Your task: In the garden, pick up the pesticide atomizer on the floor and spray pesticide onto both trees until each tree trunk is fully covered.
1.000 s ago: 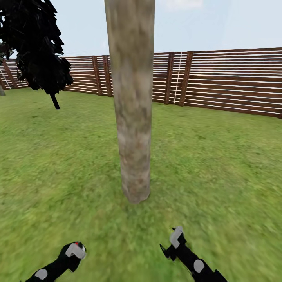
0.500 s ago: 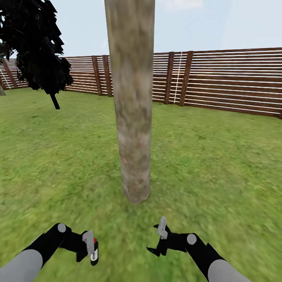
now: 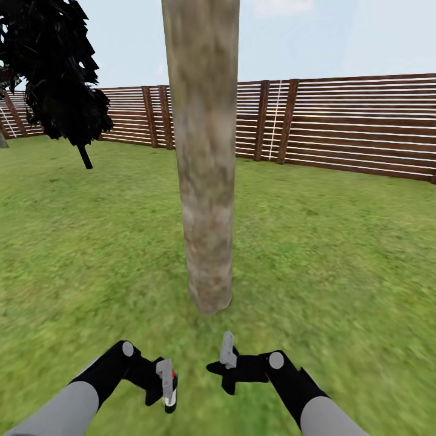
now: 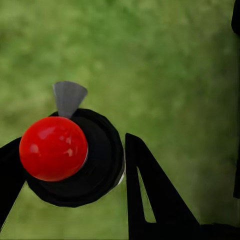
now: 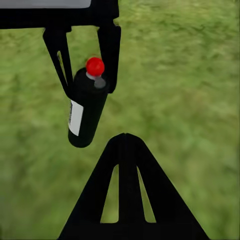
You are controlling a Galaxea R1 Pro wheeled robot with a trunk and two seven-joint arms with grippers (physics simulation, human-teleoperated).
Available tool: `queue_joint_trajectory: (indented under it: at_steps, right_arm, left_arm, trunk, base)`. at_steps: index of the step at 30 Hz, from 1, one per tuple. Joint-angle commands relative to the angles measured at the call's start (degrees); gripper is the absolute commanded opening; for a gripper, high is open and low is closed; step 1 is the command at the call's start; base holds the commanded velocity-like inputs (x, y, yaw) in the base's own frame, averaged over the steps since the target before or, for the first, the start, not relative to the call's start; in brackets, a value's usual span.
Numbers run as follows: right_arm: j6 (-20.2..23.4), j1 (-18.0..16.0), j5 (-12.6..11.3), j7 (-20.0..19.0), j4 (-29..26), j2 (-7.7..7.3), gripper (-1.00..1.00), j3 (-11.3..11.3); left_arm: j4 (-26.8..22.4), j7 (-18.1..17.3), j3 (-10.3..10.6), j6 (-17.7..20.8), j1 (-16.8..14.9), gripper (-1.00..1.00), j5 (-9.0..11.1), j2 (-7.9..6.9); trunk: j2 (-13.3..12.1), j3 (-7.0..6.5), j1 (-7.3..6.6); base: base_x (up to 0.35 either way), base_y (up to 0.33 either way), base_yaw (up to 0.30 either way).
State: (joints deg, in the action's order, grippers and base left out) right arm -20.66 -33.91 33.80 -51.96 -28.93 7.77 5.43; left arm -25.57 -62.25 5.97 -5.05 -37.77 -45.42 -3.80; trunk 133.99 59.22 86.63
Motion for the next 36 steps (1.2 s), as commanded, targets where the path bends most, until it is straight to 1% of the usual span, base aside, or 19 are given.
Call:
queue_joint_trajectory:
  at_steps: [1, 5, 6, 7, 9, 11, 12, 16, 20, 33, 36]
  right_arm:
    - [-0.26, -0.02, 0.48, 0.00, -0.07, 0.15, -1.00, -0.07]
    - [-0.26, -0.02, 0.61, 0.01, -0.02, 0.22, -1.00, -0.07]
    - [-0.26, -0.02, 0.82, 0.01, 0.00, 0.21, -1.00, -0.07]
    - [-0.26, -0.02, 0.87, 0.01, 0.01, 0.17, -1.00, -0.08]
    - [-0.26, -0.02, 0.95, 0.01, 0.01, 0.09, -1.00, -0.13]
    - [-0.26, -0.02, 0.99, 0.01, 0.01, 0.00, -1.00, -0.15]
    - [-0.26, -0.02, 1.01, 0.04, 0.01, -0.03, -1.00, -0.15]
    - [-0.26, -0.02, 0.96, 0.07, 0.01, -0.04, -1.00, -0.15]
    - [-0.26, -0.02, 0.97, 0.06, -0.04, -0.04, -1.00, -0.15]
    - [-0.33, -0.02, 1.01, 0.10, 0.01, -0.39, -1.00, -0.24]
    - [-0.34, -0.02, 1.01, 0.10, 0.01, -0.39, -1.00, -0.24]
  left_arm:
    - [-0.10, -0.05, 0.17, -0.55, -0.02, -1.00, -0.36, 0.81]
    - [-0.82, -0.02, 0.49, -0.58, -0.10, -1.00, -0.38, 2.93]
    - [-1.82, -0.05, 2.60, -0.58, -0.11, -1.00, -0.31, 3.32]
    - [-2.01, -0.07, 3.46, -0.58, -0.11, -1.00, -0.26, 3.46]
    - [-2.21, -0.13, 4.15, -0.58, -0.11, -1.00, -0.21, 3.83]
    - [-2.27, -0.14, 4.34, -0.62, -0.11, -1.00, -0.22, 4.31]
    - [-2.29, -0.11, 4.45, -0.70, -0.36, -1.00, -0.21, 5.12]
    - [-2.29, -0.07, 4.48, -0.74, -0.54, -1.00, -0.19, 5.46]
    - [-2.29, -0.06, 4.49, -0.85, -0.55, -1.00, -0.17, 6.13]
    - [-2.29, -1.02, 4.40, -1.54, -0.62, -1.00, 0.30, 6.35]
    - [-2.29, -1.03, 4.38, -1.55, -0.64, -1.00, 0.49, 6.79]
  trunk:
    - [0.02, 0.05, -0.01]
    - [0.02, 0.05, -0.01]
    - [0.02, 0.05, -0.01]
    - [0.02, 0.05, -0.01]
    - [0.02, 0.05, -0.01]
    - [0.02, 0.05, -0.01]
    - [0.02, 0.05, -0.01]
    - [0.02, 0.05, -0.01]
    - [0.02, 0.05, -0.01]
    - [0.02, 0.05, -0.01]
    - [0.02, 0.05, -0.01]
  base:
    - [0.000, 0.000, 0.000]
    - [0.000, 0.000, 0.000]
    - [0.000, 0.000, 0.000]
    - [0.000, 0.000, 0.000]
    - [0.000, 0.000, 0.000]
    - [0.000, 0.000, 0.000]
    - [0.000, 0.000, 0.000]
    - [0.000, 0.000, 0.000]
    - [0.000, 0.000, 0.000]
    - [0.000, 0.000, 0.000]
    - [0.000, 0.000, 0.000]
